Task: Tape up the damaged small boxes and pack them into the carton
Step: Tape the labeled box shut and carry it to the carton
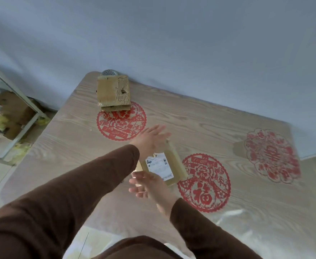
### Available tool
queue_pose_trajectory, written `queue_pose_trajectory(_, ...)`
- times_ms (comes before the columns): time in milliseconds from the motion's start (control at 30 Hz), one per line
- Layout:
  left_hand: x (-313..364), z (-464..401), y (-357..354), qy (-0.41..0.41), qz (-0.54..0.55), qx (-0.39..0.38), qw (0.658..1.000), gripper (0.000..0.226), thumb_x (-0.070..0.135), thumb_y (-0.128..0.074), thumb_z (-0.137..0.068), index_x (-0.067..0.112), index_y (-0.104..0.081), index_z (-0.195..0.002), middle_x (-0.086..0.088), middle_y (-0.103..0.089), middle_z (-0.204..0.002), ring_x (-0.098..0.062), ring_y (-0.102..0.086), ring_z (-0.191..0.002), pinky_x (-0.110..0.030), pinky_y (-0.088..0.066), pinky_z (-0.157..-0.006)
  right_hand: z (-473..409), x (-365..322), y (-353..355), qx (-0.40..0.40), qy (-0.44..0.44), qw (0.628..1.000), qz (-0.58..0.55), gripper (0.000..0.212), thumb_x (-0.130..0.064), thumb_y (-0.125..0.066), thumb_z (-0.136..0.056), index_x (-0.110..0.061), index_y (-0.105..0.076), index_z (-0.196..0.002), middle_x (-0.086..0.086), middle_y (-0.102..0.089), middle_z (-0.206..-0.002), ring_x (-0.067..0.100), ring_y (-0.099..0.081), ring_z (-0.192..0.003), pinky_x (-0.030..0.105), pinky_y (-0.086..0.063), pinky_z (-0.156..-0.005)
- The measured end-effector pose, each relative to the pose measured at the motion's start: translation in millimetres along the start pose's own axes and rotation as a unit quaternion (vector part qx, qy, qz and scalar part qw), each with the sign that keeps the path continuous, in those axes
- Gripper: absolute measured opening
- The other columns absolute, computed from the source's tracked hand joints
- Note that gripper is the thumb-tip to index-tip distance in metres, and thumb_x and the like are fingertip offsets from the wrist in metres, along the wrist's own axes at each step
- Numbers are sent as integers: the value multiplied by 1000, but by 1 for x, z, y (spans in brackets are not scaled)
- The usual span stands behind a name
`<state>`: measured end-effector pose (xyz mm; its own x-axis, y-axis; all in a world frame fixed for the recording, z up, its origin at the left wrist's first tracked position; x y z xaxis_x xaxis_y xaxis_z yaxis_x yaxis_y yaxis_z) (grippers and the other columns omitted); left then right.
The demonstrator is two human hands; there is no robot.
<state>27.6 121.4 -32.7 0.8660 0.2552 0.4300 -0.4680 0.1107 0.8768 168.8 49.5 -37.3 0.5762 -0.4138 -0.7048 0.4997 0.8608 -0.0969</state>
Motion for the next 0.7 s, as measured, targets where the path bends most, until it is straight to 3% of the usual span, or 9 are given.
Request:
queue_pose_trajectory(33,-12,13,13,63,114,95,987,77,3,-52,-97,39,-21,-158,7,-6,-168,-15,-1,-155,-45,-8,-126,3,-9,19,33,40,999,13,18,-14,-53,-102,-13,-67,-113,8,-74,-107,17,-72,-82,30,-51,-73)
queue_pose_trajectory(100,-41,58,16,189,334,267,884,68,12,-54,-99,35,-27,-157,5,-20,-166,-14,-16,-153,-46,-19,-125,12,-26,65,156,132,976,75,16,-19,-51,-104,-18,-67,-108,1,-73,-101,14,-67,-83,28,-53,-74)
queue_pose_trajectory(167,-50,98,-11,292,431,320,792,67,21,-55,-101,30,-22,-159,2,-19,-167,-17,-18,-152,-44,-20,-124,16,-35,108,286,198,922,166,18,-30,-53,-103,-25,-62,-118,-10,-65,-112,8,-61,-98,29,-53,-88)
queue_pose_trajectory(233,-34,117,-50,354,434,270,783,75,33,-55,-101,24,-10,-161,-3,-3,-169,-21,-6,-155,-43,-11,-126,1,-27,129,294,192,912,210,39,-39,-53,-101,-30,-51,-139,-14,-49,-135,6,-49,-121,33,-44,-105)
queue_pose_trajectory(333,1,117,-103,381,523,175,742,88,43,-56,-100,26,6,-160,-4,17,-167,-24,4,-155,-44,-7,-125,-28,4,113,147,119,965,181,62,-52,-51,-100,-35,-31,-156,-12,-36,-155,10,-35,-141,38,-31,-118)
queue_pose_trajectory(433,14,112,-121,356,622,159,679,83,41,-51,-103,32,10,-159,-2,-18,-166,-24,-28,-149,-37,-23,-122,-26,23,89,136,132,961,202,63,-57,-47,-100,-35,-27,-157,-4,-43,-154,19,-42,-142,34,-37,-114)
queue_pose_trajectory(567,-4,126,-125,348,605,201,687,82,47,-59,-96,32,-11,-160,3,-46,-153,-16,-52,-132,-40,-38,-116,-19,53,86,203,91,930,293,76,-81,-33,-89,-46,-22,-155,0,-10,-168,27,-12,-154,50,-16,-124)
queue_pose_trajectory(633,-7,131,-133,346,611,198,684,90,58,-63,-84,35,-17,-159,5,-53,-146,-14,-57,-128,-43,-42,-113,-18,57,87,212,128,941,233,69,-72,-44,-93,-44,-28,-154,-3,-27,-163,20,-25,-149,46,-25,-122)
queue_pose_trajectory(700,-3,131,-133,343,623,192,676,80,51,-61,-89,36,-22,-157,3,-61,-137,-16,-64,-119,-45,-48,-107,-17,53,83,182,140,964,132,60,-47,-55,-100,-35,-32,-154,-14,-48,-145,4,-48,-132,32,-42,-111)
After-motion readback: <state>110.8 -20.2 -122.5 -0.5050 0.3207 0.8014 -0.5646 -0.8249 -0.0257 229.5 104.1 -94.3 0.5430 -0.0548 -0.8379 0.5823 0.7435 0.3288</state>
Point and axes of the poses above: each hand's wrist, its own z-axis away from the middle knuckle, its own y-axis out of the back of the hand, x = y × z, the point moved 7 cm from there along -z, towards the middle knuckle
